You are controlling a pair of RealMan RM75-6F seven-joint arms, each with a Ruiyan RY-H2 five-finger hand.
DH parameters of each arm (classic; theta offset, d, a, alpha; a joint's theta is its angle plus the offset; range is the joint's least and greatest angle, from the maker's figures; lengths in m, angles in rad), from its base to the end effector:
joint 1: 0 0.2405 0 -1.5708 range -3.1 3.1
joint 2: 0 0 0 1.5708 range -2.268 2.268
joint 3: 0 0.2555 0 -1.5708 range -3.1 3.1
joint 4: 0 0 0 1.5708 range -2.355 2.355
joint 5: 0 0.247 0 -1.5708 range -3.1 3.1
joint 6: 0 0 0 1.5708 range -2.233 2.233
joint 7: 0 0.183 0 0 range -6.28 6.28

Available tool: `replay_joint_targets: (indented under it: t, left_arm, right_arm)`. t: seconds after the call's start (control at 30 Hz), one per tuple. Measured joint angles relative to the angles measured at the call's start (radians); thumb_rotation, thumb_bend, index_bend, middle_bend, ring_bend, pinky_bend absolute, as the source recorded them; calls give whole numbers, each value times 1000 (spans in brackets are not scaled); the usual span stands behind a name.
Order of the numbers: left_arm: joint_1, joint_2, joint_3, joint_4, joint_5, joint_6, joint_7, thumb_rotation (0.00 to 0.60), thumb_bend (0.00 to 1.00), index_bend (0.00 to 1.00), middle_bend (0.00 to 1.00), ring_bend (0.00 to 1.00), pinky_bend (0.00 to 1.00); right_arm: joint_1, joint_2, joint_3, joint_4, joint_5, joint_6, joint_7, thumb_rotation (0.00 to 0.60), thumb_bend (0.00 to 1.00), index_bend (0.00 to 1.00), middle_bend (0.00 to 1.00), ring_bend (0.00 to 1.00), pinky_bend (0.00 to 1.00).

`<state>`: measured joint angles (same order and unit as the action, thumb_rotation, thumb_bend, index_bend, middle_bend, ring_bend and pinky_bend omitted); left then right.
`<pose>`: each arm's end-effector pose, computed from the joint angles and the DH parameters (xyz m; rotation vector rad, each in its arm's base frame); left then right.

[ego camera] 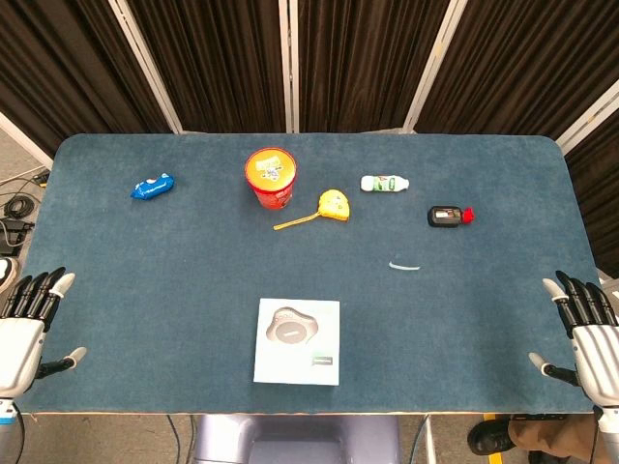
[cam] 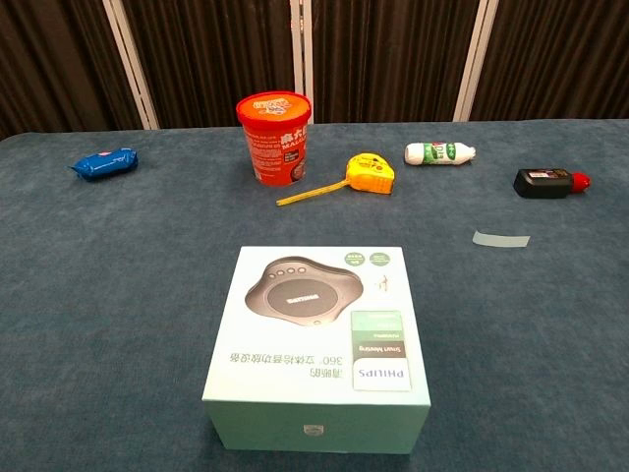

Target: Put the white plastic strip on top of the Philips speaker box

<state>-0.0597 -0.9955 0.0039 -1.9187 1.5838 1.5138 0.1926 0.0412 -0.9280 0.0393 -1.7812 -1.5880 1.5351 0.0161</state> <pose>-0.2592 0.1976 0.1276 -1.4649 -0.8911 -0.9153 -0.2953 -0.2048 0.1680 1.4214 -0.8602 0.9435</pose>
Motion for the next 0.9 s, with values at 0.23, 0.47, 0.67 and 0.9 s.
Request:
replay_joint_targets:
  t: [0.23,0.47,0.67,0.9]
  left_arm:
    - [0,-3,-2,5,-3,-1,5,600,0,0,0,0,0]
    - [-15,-16,-20,19,-49,-26,20,600,0,0,0,0,0]
    - [-32,-26,-44,36,-101,-50,26,600,0,0,0,0,0]
    - [-40,-30,-62,51,-131,-50,25,600,0,0,0,0,0]
  right_arm:
    - [7,-2,-2,3,5,-20,5,600,0,0,0,0,0]
    - [64,-13,9,29,65,-152,9,600,0,46,0,0,0]
    - [197,-34,57,70,164,-371,16,600,0,269,0,0,0]
    - [379,-95,112,147,314,-589,-78,600,77,425,0,0,0]
